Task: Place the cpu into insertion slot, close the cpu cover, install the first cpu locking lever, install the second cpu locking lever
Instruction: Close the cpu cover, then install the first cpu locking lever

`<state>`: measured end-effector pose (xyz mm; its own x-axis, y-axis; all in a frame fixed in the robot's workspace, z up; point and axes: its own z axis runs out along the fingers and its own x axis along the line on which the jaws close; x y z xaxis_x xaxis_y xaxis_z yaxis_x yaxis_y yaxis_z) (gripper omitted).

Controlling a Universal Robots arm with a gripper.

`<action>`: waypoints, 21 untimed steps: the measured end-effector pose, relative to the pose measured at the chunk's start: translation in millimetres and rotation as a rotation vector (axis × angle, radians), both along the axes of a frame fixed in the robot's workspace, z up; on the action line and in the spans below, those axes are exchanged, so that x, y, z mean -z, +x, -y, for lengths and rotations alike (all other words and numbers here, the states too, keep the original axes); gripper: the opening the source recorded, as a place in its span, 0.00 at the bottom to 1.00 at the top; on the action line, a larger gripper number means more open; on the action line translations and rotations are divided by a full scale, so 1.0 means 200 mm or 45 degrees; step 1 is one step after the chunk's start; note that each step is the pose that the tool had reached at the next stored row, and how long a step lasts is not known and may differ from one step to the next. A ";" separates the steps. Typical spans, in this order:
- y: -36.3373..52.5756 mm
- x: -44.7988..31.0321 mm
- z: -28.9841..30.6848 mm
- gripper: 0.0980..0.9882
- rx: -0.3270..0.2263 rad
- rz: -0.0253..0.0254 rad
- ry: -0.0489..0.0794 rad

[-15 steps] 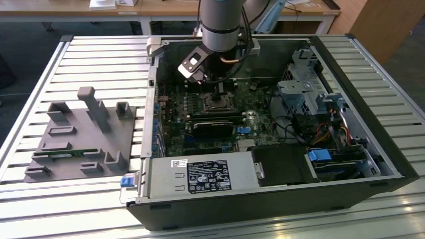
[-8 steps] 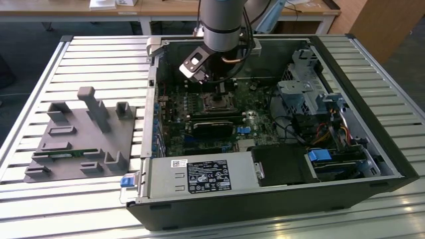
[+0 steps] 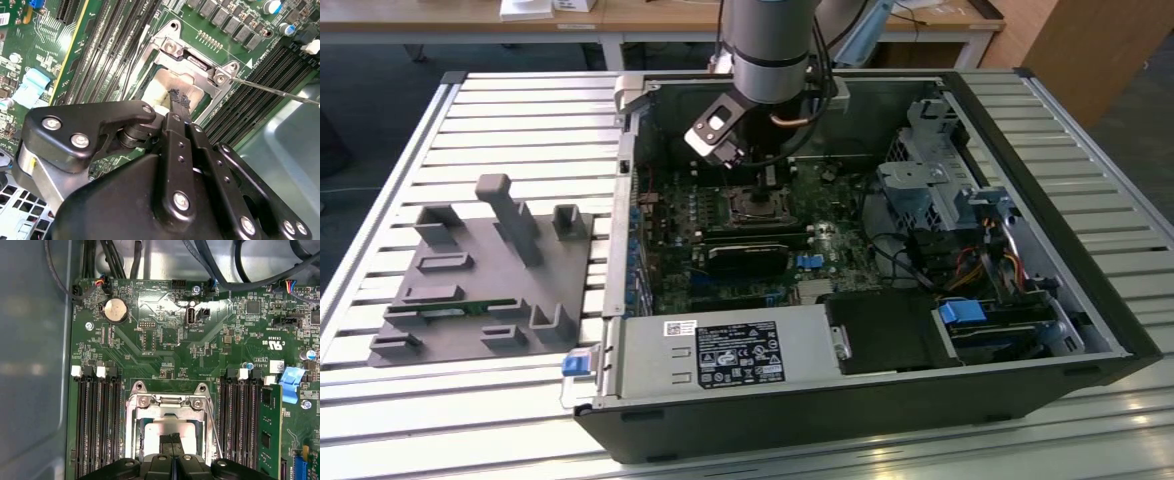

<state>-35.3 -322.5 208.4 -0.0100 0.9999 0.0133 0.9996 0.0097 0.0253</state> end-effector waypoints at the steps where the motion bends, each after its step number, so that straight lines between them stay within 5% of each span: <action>1: 0.000 0.000 0.000 0.01 0.000 0.0000 0.000; 21: 0.001 -0.063 0.000 0.01 0.000 -0.0001 0.000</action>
<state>-35.1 -322.5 221.0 -0.0100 0.9999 0.0132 0.9996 0.0096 0.0253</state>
